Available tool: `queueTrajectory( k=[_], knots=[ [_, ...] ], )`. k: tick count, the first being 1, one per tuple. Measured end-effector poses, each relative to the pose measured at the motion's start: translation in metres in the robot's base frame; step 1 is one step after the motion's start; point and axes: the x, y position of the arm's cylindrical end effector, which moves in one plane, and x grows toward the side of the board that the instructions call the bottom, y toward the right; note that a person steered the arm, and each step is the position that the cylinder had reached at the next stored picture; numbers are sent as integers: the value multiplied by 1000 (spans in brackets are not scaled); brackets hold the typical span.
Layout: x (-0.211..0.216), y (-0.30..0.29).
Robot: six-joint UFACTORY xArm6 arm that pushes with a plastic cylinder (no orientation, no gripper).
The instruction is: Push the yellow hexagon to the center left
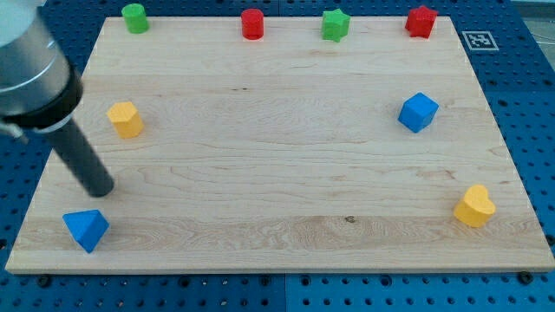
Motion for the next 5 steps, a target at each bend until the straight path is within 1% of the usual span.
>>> queueTrajectory(
  k=[1, 2, 5],
  knots=[
    [-12, 51],
    [-15, 103],
    [-72, 232]
  ],
)
